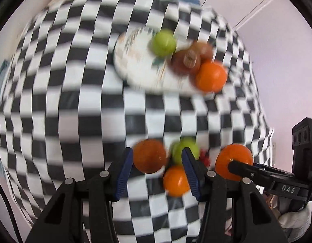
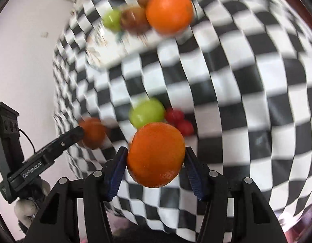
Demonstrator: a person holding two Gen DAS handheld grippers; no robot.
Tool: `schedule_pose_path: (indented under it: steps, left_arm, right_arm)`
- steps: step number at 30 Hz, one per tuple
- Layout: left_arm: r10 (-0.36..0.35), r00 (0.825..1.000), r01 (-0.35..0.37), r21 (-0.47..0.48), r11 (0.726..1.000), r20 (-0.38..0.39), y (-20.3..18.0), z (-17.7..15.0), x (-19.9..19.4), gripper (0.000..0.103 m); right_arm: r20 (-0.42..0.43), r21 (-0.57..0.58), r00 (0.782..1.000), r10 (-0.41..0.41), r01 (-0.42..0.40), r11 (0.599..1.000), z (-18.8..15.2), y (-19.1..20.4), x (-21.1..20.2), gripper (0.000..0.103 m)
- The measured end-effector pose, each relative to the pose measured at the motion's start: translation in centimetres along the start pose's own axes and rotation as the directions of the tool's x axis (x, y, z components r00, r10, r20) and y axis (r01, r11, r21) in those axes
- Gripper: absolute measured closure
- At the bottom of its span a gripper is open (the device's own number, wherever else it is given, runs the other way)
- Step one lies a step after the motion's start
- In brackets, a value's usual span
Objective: Organize fruits
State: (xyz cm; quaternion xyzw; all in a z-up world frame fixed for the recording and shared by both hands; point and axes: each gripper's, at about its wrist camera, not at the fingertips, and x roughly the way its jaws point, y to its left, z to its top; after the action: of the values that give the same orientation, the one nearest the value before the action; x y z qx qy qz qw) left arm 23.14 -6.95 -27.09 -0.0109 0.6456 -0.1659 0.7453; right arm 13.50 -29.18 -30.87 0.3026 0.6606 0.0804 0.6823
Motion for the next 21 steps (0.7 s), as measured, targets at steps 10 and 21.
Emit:
schedule_pose_path:
  steps: [10, 21]
  left_arm:
    - [0.010, 0.998, -0.010, -0.001, 1.000, -0.066, 1.8, 7.1, 3.9, 0.055]
    - [-0.090, 0.946, 0.079, -0.046, 0.996, -0.312, 2.3, -2.5, 9.2, 0.053]
  right_arm:
    - [0.181, -0.104, 0.983, -0.041, 0.061, 0.993, 16.0, 7.3, -1.6, 0.044]
    - [0.118, -0.076, 0.992, -0.042, 0.051, 0.996, 12.5, 3.6, -0.2, 0.044]
